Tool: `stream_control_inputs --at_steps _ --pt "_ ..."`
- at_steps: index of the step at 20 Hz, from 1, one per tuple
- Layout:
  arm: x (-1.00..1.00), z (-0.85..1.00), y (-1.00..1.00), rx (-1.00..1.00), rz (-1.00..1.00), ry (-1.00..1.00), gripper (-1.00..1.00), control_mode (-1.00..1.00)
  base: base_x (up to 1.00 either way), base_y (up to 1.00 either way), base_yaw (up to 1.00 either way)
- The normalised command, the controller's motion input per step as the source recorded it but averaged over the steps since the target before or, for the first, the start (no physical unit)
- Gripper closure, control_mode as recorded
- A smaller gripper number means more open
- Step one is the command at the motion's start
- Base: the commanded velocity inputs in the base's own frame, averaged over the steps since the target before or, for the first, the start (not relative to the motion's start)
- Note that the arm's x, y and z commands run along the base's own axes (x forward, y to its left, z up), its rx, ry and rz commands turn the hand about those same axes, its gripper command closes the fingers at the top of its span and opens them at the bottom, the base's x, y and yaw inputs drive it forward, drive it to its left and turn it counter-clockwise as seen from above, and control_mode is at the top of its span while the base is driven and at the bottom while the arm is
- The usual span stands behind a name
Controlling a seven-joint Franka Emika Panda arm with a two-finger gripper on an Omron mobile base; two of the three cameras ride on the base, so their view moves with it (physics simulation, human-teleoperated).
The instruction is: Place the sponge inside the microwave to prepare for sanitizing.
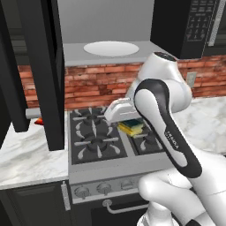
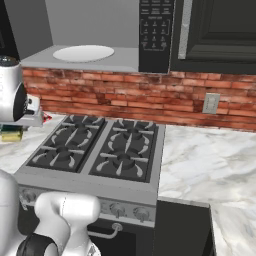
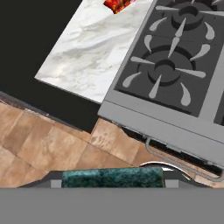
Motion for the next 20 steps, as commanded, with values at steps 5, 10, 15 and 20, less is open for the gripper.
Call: stream_control_inputs --at_steps 5,10,15,20 --pt "-0.02 0.51 -0.22 -0.03 -0.13 -0.20 1.00 -1.00 0.00 0.00 0.00" --pt "0.00 0.51 -0.20 -0.05 -0.17 -0.21 1.00 -1.00 0.00 0.00 0.00" --pt "0.00 0.52 -0.27 0.00 -0.13 -0.12 1.00 -1.00 0.00 0.00 0.00" --pt "0.00 0.45 -0.30 0.00 -0.05 -0.13 1.00 -1.00 0.00 0.00 0.00"
